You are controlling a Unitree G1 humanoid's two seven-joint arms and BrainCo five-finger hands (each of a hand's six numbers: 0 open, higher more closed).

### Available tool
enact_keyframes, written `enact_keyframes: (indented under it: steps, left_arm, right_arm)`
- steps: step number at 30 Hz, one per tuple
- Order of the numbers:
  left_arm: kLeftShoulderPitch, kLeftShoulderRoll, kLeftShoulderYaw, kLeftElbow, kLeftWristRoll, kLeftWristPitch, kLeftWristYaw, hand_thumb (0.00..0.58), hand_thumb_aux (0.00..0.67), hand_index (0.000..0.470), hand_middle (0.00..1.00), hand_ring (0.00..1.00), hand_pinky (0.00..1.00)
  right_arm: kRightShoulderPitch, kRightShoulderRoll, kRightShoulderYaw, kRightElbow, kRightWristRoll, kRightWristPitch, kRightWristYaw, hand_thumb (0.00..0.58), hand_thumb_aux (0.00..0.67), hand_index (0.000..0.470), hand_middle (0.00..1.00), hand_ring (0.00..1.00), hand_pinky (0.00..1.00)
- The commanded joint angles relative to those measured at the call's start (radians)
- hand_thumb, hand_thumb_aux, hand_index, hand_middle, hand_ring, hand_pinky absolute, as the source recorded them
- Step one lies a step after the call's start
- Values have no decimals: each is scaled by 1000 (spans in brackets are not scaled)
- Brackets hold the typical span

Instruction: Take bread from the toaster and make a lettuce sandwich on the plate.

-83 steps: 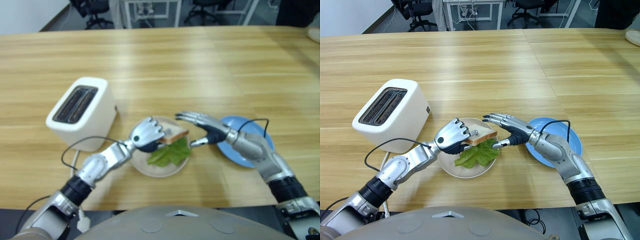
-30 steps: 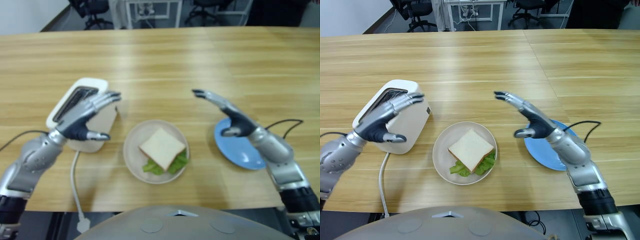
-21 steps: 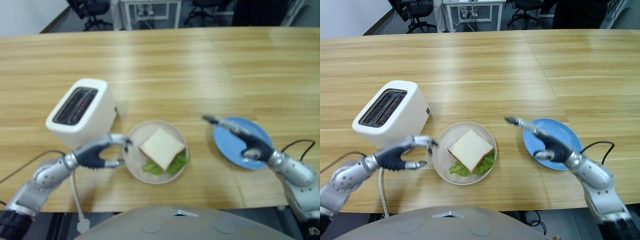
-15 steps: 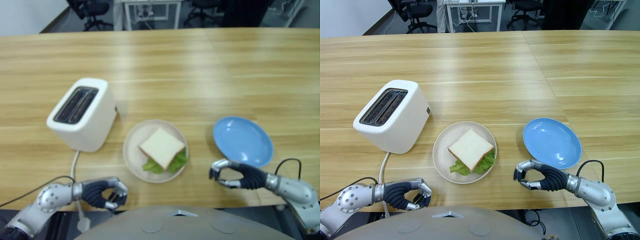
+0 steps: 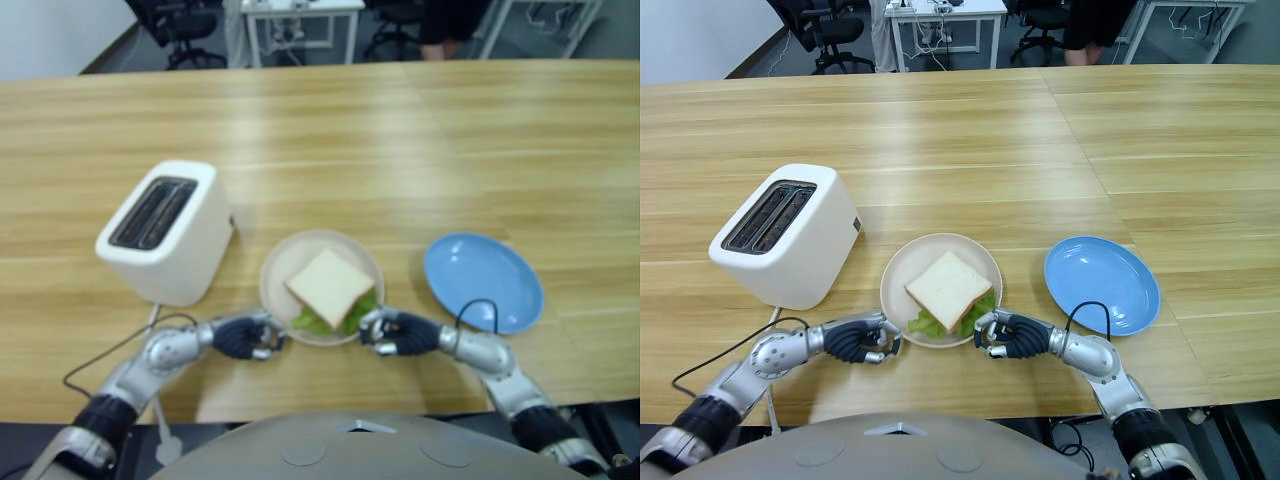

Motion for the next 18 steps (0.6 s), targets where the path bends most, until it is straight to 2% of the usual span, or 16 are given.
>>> enact_keyframes:
  steps: [1, 7, 8, 9, 10, 11, 12, 13, 18]
  left_arm:
    - [-43, -36, -35, 133, 121, -2, 98, 580, 670, 460, 1000, 1000, 1000]
    - [-121, -62, -6, 194, 127, -40, 207, 580, 670, 460, 1000, 1000, 1000]
    - [-122, -59, 4, 185, 115, -48, 216, 580, 670, 460, 1000, 1000, 1000]
    - [-120, -59, 19, 169, 94, -55, 225, 575, 610, 419, 1000, 1000, 1000]
    - [-111, -56, 38, 134, 49, -61, 218, 575, 610, 419, 1000, 1000, 1000]
    - [-99, -50, 54, 90, -3, -66, 204, 331, 231, 159, 659, 659, 659]
    - [-84, -45, 79, 30, -63, -64, 195, 0, 0, 0, 365, 365, 365]
    - [-63, -34, 98, -38, -120, -54, 180, 0, 0, 0, 0, 0, 0]
    - [46, 19, 211, -420, -344, 17, 159, 0, 0, 0, 0, 0, 0]
  right_arm:
    - [-52, 29, 3, 93, -77, -26, -94, 580, 670, 460, 1000, 1000, 1000]
    - [-159, 68, -48, 199, -142, -59, -304, 580, 670, 460, 1000, 1000, 1000]
    - [-166, 71, -62, 200, -141, -68, -338, 579, 644, 442, 1000, 1000, 1000]
    - [-168, 74, -75, 192, -129, -77, -356, 528, 470, 323, 996, 996, 996]
    - [-160, 74, -88, 167, -102, -90, -360, 528, 470, 323, 996, 996, 996]
    - [-149, 75, -99, 131, -65, -100, -357, 0, 0, 0, 286, 286, 286]
    - [-134, 75, -112, 86, -16, -108, -350, 0, 0, 0, 0, 0, 0]
    - [-121, 74, -124, 38, 35, -110, -342, 0, 0, 0, 0, 0, 0]
    - [-73, 70, -187, -262, 283, -63, -333, 0, 0, 0, 0, 0, 0]
